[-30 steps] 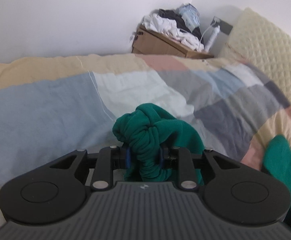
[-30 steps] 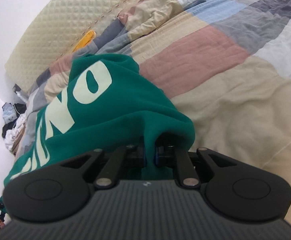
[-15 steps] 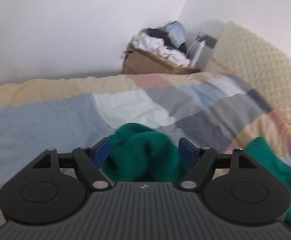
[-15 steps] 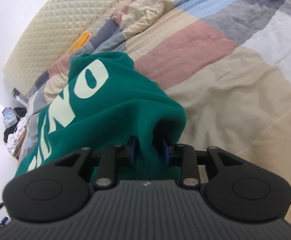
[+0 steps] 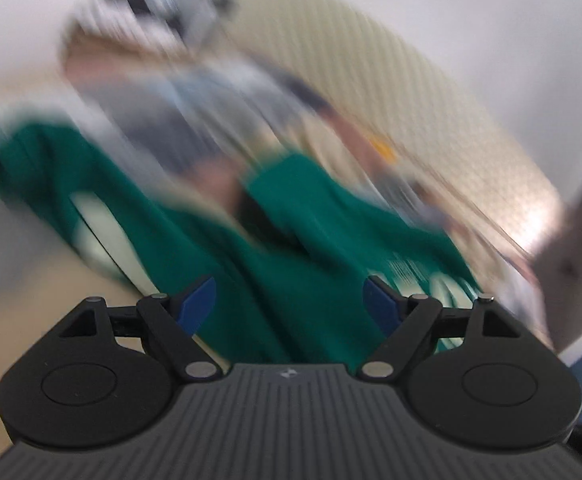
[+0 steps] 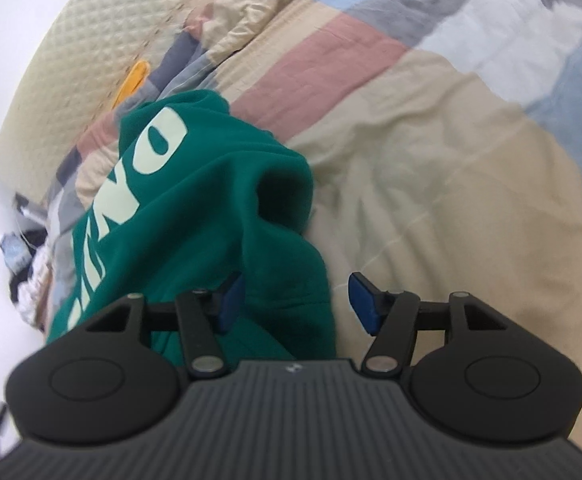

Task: Fold large clothes

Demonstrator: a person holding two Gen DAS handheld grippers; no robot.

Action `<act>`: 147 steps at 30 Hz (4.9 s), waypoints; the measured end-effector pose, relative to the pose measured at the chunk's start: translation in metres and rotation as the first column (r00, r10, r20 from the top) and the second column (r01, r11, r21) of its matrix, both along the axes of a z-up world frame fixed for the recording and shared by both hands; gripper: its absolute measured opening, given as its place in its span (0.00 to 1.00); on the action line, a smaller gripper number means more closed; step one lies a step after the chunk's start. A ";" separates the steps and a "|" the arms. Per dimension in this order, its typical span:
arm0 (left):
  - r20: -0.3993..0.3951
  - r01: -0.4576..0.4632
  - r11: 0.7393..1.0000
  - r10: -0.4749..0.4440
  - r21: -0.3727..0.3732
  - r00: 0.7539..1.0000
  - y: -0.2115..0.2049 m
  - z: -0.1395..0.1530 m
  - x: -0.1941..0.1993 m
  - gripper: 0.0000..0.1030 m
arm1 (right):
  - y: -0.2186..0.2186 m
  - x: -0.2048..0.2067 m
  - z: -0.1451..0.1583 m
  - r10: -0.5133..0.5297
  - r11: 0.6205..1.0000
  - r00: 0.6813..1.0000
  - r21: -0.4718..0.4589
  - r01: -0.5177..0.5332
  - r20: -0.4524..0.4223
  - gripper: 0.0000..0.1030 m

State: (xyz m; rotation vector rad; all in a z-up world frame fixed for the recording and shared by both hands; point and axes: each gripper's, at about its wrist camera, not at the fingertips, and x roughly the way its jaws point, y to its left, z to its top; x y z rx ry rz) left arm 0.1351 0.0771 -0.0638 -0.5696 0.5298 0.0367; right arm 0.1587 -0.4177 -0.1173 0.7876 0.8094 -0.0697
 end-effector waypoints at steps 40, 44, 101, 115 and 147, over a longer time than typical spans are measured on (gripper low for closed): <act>0.127 0.118 0.905 -0.072 -0.408 0.989 0.046 -0.028 0.009 0.12 | 0.033 0.022 -0.006 0.250 0.943 0.956 0.186 -0.276 0.152 0.59; 0.058 0.075 0.927 -0.057 -0.367 0.997 0.047 -0.031 0.022 0.13 | 0.049 0.030 -0.005 0.293 0.944 0.949 0.120 -0.306 0.119 0.58; 0.422 0.450 0.849 -0.313 -0.278 0.851 0.044 0.074 -0.104 0.11 | 0.122 -0.119 0.123 0.309 0.926 0.626 -0.076 -0.370 0.716 0.12; 0.588 0.472 0.874 -0.322 -0.117 0.742 0.074 0.316 -0.158 0.11 | 0.153 -0.143 0.292 0.297 0.936 0.467 -0.157 -0.316 0.833 0.12; 0.368 0.370 0.929 -0.348 0.012 0.862 0.006 0.255 0.180 0.12 | 0.135 0.107 0.247 0.312 0.949 0.664 -0.259 -0.181 0.680 0.12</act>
